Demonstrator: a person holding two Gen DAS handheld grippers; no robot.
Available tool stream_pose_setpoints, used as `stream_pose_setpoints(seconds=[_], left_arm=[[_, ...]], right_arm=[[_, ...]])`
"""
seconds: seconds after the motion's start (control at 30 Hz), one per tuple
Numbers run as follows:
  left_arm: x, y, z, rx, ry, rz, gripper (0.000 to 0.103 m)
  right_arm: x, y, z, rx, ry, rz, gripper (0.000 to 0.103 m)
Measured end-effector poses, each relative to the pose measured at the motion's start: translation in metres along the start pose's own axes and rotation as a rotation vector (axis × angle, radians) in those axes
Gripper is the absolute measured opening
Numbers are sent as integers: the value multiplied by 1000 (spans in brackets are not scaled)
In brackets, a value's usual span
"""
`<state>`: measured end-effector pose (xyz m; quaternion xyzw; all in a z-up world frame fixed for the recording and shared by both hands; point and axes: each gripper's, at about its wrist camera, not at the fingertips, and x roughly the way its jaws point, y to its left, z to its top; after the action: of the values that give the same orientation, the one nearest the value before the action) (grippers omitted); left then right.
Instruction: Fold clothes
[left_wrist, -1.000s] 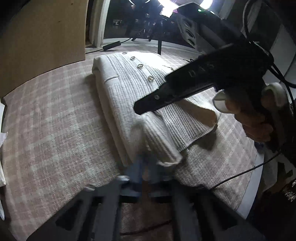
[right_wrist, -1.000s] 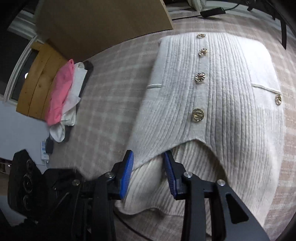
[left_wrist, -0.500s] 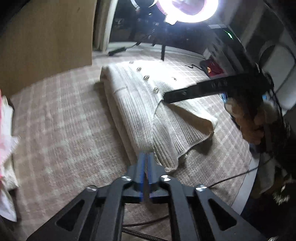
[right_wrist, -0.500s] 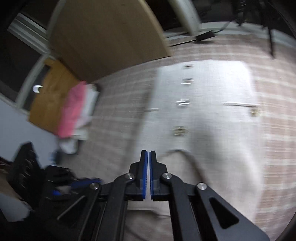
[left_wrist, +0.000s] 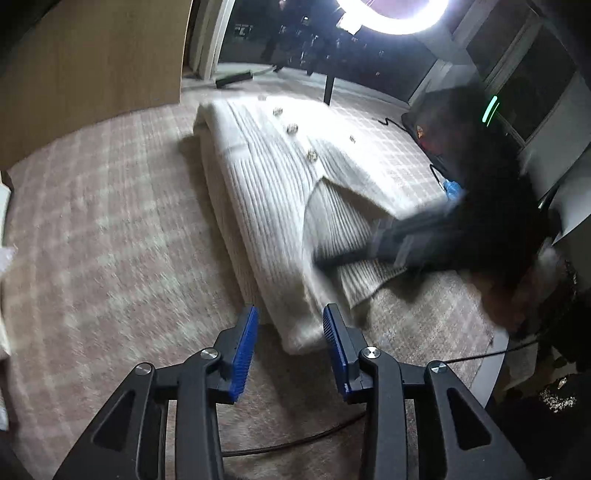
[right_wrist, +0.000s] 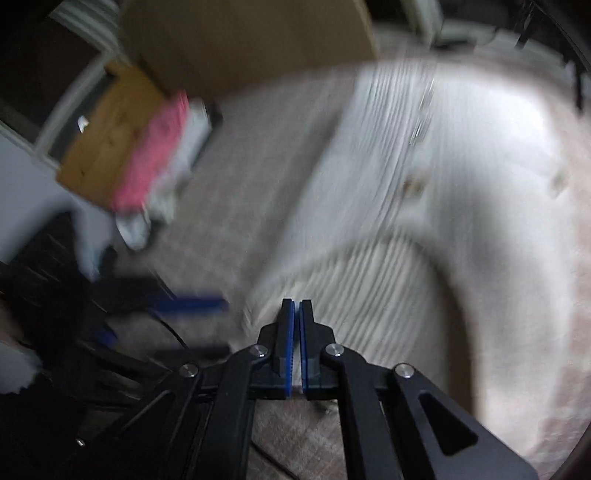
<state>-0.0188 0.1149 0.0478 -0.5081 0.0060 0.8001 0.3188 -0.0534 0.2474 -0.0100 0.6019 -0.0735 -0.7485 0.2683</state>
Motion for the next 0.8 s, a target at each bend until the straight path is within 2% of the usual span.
stream_pose_setpoints(seconds=[0.1,0.13,0.2,0.3,0.37,0.43,0.57,0.63,0.7,0.77,0.8], left_arm=[[-8,-3,14,49,-16,31,34],[-7,-3,19,55,-21,34,34],[-3,-2,30,59,-30,37,34],[12,4,44,32,-38,18,34],[39,7,47,34,20,11,34],[60,9,43,43,77,24,37],[48,22,42,3,72,-13,38],[35,34,45,-38,58,-22,38],[26,49,53,-107,34,-39,38],[24,63,61,-177,13,-57,40],[25,66,64,-197,9,-58,40]], right_arm=[[-15,6,-10,-19,8,17,3],[-26,3,-12,-1,-19,39,3],[-57,-5,-18,24,-117,11,3],[-97,-27,-23,83,-280,-90,3],[-104,-46,-23,143,-318,-117,6],[-87,-61,-23,196,-268,-128,7],[-54,-62,-35,143,-103,-119,7],[-64,-60,-33,136,-110,-120,9],[-83,-67,-26,159,-177,-144,21],[-100,-79,-13,194,-261,-192,63],[-104,-85,-7,213,-291,-227,67]])
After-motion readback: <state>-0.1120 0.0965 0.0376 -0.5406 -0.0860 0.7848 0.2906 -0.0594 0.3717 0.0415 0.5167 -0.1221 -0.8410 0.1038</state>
